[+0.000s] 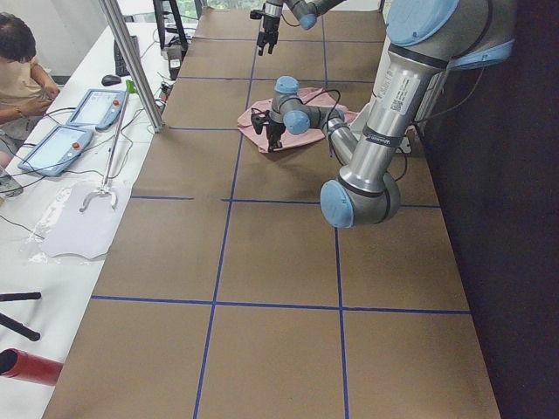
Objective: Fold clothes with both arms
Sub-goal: 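Drag the shirt with the left gripper away from the robot, straightening it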
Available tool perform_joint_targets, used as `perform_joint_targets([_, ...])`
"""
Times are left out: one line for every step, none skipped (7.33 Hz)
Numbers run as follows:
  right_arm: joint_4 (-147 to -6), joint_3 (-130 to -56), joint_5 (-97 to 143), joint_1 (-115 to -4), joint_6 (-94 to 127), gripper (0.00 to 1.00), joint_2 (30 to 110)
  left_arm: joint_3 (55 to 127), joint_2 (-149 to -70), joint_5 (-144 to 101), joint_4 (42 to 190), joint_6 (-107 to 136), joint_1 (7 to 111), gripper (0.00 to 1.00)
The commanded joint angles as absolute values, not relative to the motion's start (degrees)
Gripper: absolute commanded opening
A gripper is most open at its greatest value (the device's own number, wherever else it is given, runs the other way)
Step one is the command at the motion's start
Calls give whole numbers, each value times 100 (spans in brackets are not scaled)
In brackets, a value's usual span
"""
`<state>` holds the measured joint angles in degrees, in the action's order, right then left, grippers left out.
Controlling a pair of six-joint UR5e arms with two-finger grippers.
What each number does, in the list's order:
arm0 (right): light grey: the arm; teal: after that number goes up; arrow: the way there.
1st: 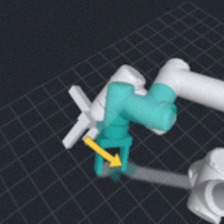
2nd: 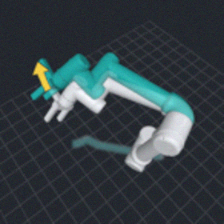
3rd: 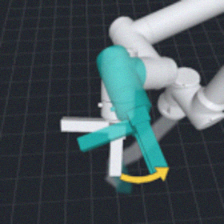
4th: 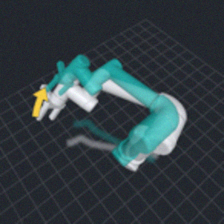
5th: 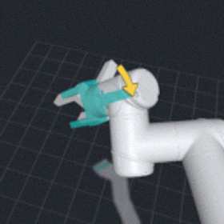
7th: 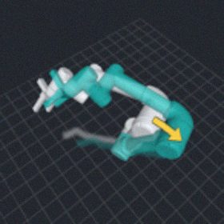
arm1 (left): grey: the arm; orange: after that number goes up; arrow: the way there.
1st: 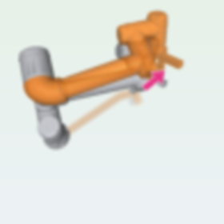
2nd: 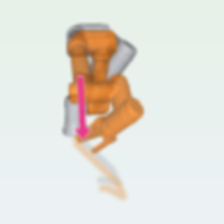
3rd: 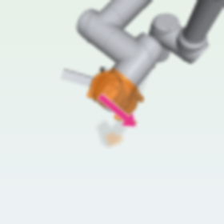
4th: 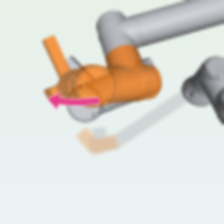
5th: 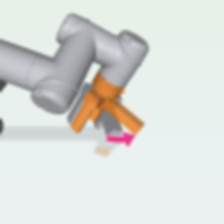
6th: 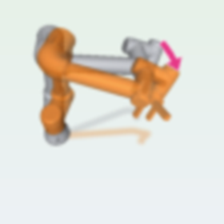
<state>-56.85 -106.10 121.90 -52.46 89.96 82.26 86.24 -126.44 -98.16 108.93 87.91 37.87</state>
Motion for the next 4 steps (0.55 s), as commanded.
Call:
perform_joint_targets([-5669, -10617, 12182, -5247, 9009, 100, 8253, 6609, -13680, -9791, 12316, 8606, 4313, 0])
perform_joint_targets([-5660, -10608, 12173, -5238, 9026, 100, 8236, 6026, -13893, -9800, 12731, 8352, 4507, 0])
perform_joint_targets([-5660, -10608, 12173, -5203, 9061, 100, 8183, 5577, -13956, -9791, 13231, 8271, 4578, 0])
perform_joint_targets([-5669, -10635, 12147, -5020, 9096, 100, 8139, 5572, -13914, -9800, 13306, 8279, 4596, 35])
